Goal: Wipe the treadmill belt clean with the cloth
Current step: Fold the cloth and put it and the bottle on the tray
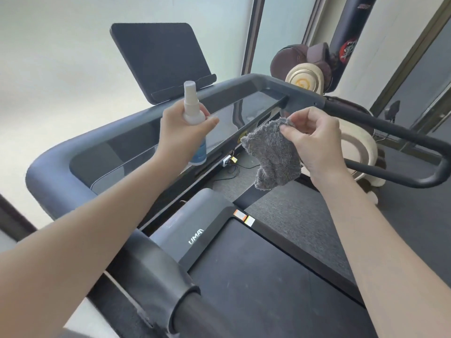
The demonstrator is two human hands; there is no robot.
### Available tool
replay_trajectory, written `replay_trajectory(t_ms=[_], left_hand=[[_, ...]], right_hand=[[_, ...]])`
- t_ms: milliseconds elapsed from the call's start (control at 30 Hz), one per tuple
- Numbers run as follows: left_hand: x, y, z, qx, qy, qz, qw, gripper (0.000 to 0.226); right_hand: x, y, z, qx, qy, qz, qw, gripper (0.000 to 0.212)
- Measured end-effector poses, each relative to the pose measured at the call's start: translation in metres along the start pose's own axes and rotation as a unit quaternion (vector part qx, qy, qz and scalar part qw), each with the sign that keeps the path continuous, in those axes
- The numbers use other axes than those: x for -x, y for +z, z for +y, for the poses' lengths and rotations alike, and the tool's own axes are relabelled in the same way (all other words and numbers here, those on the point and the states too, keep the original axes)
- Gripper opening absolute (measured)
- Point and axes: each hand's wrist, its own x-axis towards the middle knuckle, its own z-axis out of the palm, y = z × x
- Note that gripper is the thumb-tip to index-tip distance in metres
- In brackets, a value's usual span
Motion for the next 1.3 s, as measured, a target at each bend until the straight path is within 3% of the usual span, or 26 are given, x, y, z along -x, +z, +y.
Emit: replay_trajectory(t_ms=[200, 733, 1300], left_hand=[[-0.043, -0.010, -0.022, -0.011, 0.009, 0.006, 1.000, 0.018], [-0.083, -0.022, -0.065, -0.013, 0.015, -0.015, 1.000, 0.018], [-0.078, -0.029, -0.074, -0.016, 0.019, -0.087, 0.996, 0.050]], right_hand=[[-0.010, 0.018, -0.003, -0.005, 0.009, -0.002, 1.000, 0.018], [-0.014, 0.061, -0.019, -0.006, 0.028, 0.015, 0.999, 0.007], [-0.003, 0.052, -0.020, -0.012, 0.044, 0.032, 0.998, 0.011]])
